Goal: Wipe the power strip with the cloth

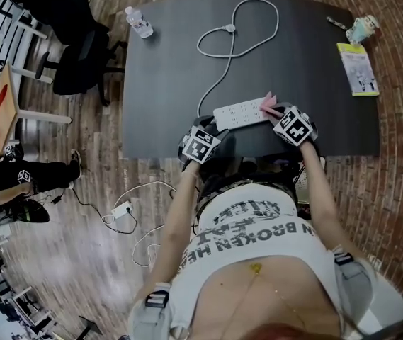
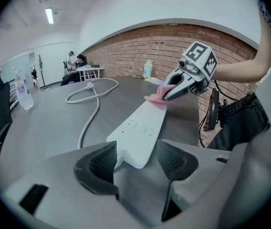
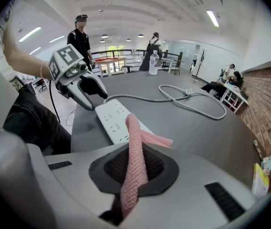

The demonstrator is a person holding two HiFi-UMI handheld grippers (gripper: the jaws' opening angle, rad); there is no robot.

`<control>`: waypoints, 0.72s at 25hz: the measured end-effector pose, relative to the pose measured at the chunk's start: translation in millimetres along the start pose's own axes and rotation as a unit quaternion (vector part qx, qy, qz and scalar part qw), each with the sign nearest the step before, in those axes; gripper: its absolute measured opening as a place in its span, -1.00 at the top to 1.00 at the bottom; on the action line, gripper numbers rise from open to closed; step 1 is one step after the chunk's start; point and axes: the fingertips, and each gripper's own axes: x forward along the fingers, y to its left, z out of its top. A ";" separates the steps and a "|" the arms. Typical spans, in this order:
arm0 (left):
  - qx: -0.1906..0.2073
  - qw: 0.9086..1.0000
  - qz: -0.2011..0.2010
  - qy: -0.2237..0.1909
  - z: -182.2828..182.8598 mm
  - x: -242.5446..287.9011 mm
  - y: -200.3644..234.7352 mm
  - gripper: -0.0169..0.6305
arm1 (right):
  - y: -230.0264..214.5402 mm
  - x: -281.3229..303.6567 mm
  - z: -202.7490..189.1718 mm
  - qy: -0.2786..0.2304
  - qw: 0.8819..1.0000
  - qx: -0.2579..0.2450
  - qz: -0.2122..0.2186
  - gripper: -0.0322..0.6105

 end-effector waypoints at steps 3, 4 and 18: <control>0.010 1.000 0.010 -0.023 14.8 -5.4 -10.8 0.18 | 6.5 -12.2 16.0 -0.033 0.999 -0.023 0.010 0.85; 0.011 0.999 0.014 -0.030 19.5 -7.0 -14.2 0.20 | 8.7 -15.7 20.5 -0.043 0.999 -0.028 0.014 0.85; -0.053 0.984 0.053 -0.162 83.8 -38.0 -40.4 0.92 | 43.1 -68.8 75.2 -0.174 0.981 -0.072 0.055 0.85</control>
